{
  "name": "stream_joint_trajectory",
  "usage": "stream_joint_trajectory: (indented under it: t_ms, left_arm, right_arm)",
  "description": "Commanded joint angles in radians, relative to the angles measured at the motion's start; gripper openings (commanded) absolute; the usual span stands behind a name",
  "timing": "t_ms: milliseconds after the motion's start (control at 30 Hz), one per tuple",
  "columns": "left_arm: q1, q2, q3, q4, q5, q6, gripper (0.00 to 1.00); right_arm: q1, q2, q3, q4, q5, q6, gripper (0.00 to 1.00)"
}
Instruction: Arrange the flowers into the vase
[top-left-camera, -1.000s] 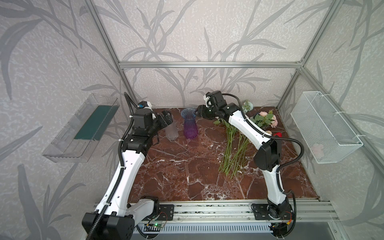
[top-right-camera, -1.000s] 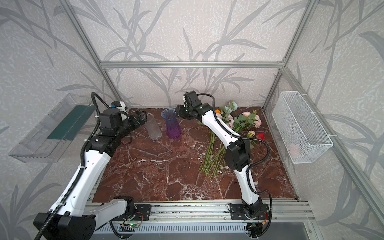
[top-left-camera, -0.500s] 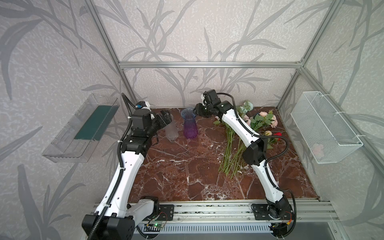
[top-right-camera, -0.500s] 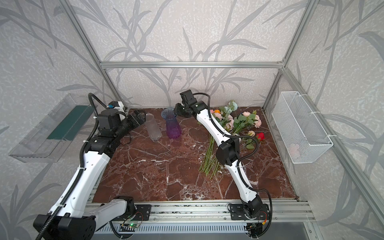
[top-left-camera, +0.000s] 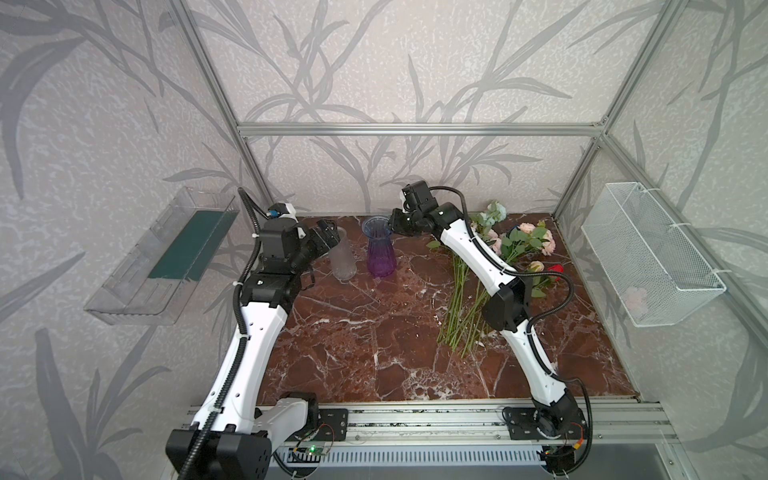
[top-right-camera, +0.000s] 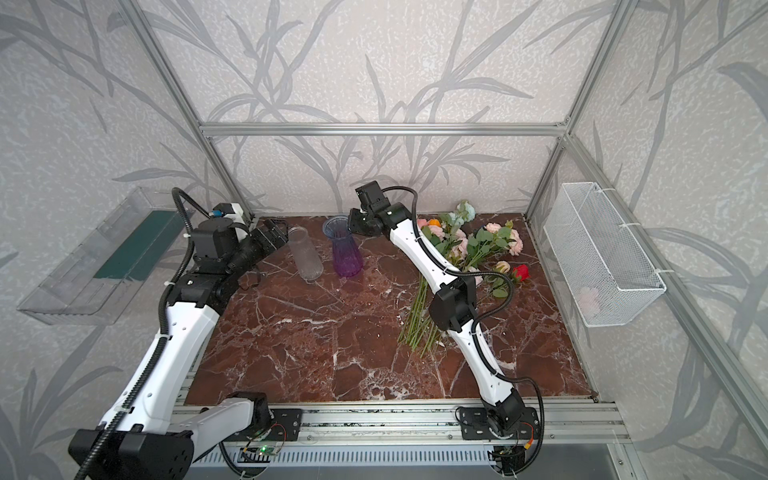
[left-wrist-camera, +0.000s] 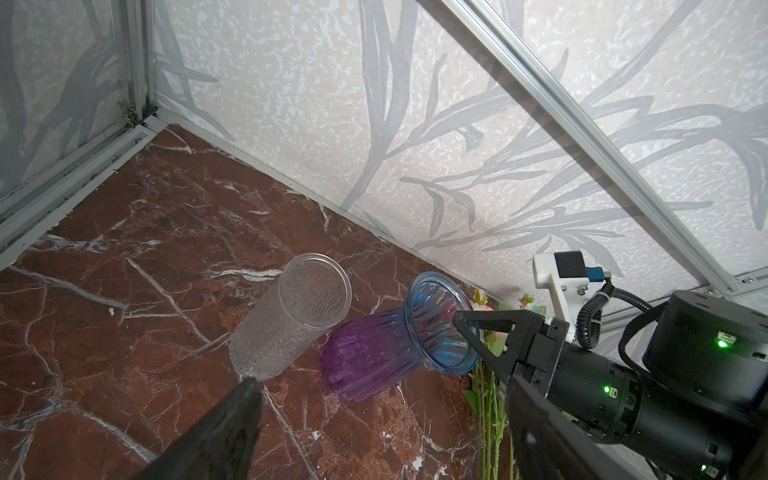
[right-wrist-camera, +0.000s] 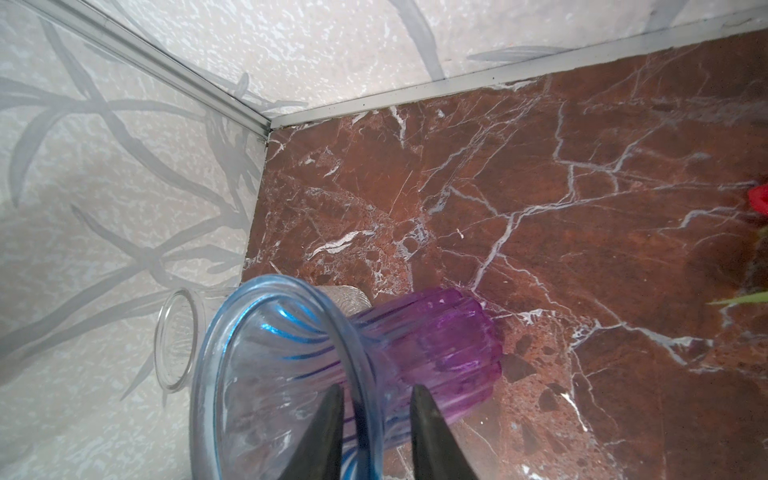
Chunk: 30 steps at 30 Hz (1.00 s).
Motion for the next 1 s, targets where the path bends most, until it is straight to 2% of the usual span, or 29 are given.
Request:
stream_joint_trajectory:
  t_ms: [0,400,600,967]
  left_arm:
    - [0.011,-0.017,-0.010,0.017,0.012,-0.015,0.92]
    - [0.034,-0.017,-0.015,0.025,0.023,-0.025,0.92]
    - [0.046,-0.017,-0.017,0.032,0.034,-0.034,0.91]
    - [0.053,-0.006,-0.023,0.049,0.079,-0.052,0.90]
  right_arm:
    - [0.004,0.006,0.026,-0.043,0.028,-0.027,0.23]
    - [0.005,-0.049,0.021,-0.078,0.064,-0.089,0.12]
    - [0.004,-0.078,0.015,-0.090,0.046,-0.102,0.00]
    - [0.001,-0.204,-0.080,-0.087,-0.005,-0.152,0.00]
